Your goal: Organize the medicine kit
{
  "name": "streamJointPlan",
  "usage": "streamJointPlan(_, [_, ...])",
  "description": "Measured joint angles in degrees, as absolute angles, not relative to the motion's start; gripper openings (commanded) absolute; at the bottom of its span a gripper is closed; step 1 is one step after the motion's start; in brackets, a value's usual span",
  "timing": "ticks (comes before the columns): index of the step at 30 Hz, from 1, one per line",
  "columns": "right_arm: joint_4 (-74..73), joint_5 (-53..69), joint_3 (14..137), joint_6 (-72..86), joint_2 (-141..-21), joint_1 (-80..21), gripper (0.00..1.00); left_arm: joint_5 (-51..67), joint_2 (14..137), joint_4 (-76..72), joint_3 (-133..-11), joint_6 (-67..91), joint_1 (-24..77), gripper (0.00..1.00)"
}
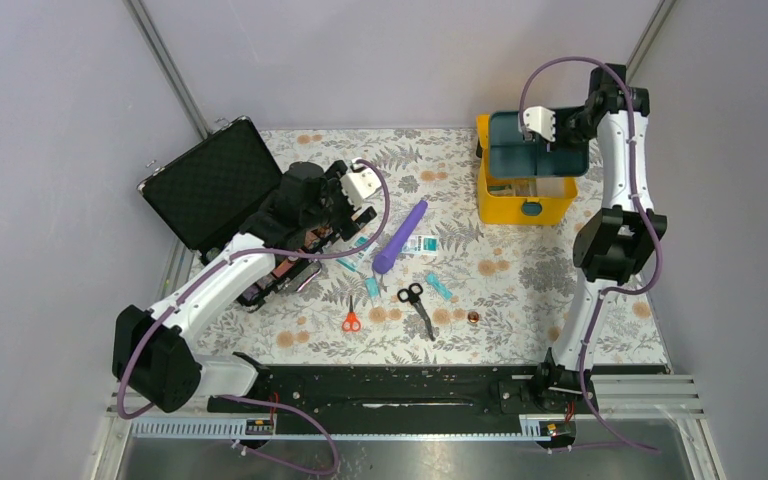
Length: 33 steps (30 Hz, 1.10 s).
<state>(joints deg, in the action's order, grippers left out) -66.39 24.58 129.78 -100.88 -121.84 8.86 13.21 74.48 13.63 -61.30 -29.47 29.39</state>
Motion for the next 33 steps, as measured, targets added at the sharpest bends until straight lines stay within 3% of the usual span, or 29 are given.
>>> streamJointPlan(5, [-71.00, 27.31, 137.16, -101.16, -123.87, 8.95, 0.00, 13.13, 75.24, 13.63, -61.30, -29.50, 29.39, 0.78])
streamJointPlan(33, [-75.96, 30.06, 137.69, -101.82, -132.51, 10.22, 0.00, 9.76, 76.29, 23.11, -62.54, -33.63, 29.39, 0.78])
